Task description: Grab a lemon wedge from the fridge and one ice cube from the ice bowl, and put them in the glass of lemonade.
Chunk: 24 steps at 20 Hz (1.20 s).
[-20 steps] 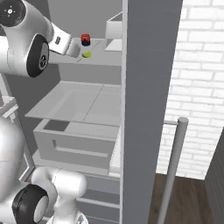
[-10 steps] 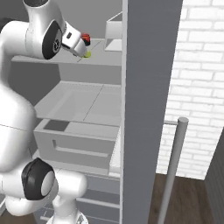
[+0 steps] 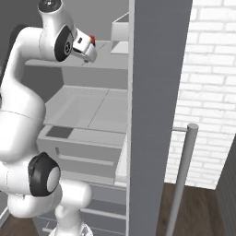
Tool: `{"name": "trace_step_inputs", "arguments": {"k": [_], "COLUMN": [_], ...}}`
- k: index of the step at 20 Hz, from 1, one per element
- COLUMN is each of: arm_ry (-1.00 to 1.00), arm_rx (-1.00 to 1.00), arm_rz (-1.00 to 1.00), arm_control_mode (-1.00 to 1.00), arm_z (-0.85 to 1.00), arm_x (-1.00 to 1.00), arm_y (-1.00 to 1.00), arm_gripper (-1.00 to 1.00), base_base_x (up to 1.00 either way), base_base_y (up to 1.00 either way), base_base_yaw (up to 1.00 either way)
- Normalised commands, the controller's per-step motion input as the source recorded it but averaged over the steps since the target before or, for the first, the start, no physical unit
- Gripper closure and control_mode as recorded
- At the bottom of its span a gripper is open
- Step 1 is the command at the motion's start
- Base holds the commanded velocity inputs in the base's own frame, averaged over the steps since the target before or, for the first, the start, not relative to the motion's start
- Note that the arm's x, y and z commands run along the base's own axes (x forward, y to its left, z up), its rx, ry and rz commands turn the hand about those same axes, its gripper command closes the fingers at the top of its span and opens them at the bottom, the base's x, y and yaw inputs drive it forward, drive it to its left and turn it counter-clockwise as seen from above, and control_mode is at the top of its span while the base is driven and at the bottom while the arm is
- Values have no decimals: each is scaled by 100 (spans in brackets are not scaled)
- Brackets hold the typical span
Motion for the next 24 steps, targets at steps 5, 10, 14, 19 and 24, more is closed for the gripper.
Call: {"name": "trace_step_inputs", "arguments": {"k": [5,10,14,19,24], "arm_ry": [-1,0,0,0,0], "arm_rx": [0,-1,-3,-7,-7], "arm_rz": [0,0,0,0,0], "arm_control_mode": [-100,-100,-100,-100,-100], "arm_z": [0,-22,-51,-21,0], "arm_x": [53,42,21,5,49], "arm_y": [0,0,0,0,0], "arm_gripper": [-100,-100,-100,-100,-100], "base_base_x": [0,0,0,0,0], "base_base_y": [0,0,0,0,0], "base_base_yaw": [0,0,0,0,0]}}
